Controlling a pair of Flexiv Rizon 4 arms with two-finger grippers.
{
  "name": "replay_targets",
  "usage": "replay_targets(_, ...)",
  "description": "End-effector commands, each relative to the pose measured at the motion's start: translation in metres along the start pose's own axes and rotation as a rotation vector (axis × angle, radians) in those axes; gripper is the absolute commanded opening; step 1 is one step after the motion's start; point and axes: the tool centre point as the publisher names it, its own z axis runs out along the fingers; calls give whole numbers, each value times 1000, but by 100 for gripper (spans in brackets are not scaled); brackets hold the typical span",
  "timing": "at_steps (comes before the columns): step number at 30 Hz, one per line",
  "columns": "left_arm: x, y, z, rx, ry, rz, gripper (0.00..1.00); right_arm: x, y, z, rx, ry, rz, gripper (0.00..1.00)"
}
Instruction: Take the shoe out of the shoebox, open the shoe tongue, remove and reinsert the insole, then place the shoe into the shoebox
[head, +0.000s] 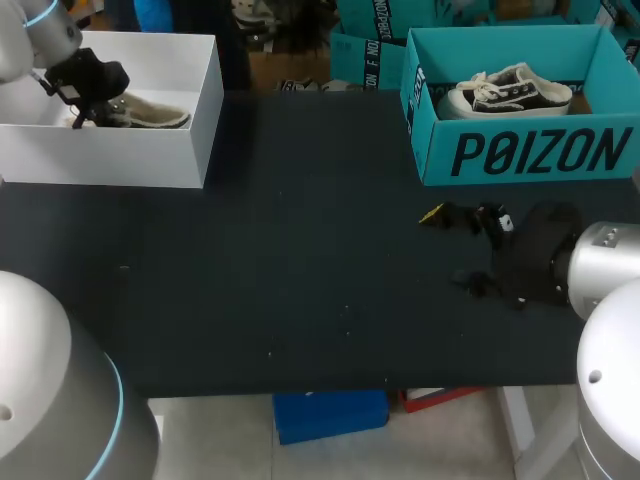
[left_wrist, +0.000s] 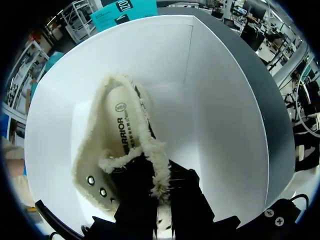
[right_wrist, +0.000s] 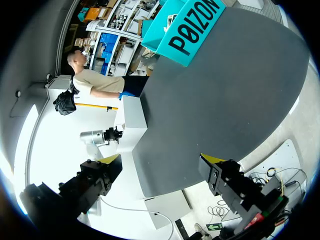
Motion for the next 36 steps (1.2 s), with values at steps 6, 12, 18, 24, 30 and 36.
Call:
replay_targets(6, -1, -7, -9, 46, 78, 48, 100, -8, 0, -5, 130, 31, 41, 100)
replay_targets(12, 1, -14, -26, 53, 83, 58, 100, -8, 0, -5, 130, 31, 41, 100)
replay_targets(18, 0, -22, -52, 46, 84, 55, 100, -8, 0, -5, 130, 31, 41, 100)
replay_targets(24, 4, -31, -80, 30, 83, 53, 100, -8, 0, -5, 130, 31, 41, 100)
replay_targets(30, 12, -42, -94, 59, 23, 42, 100, -8, 0, -5, 130, 31, 41, 100)
replay_targets(36, 23, -59, -94, 173, -102, 29, 100, -8, 0, -5, 130, 31, 41, 100)
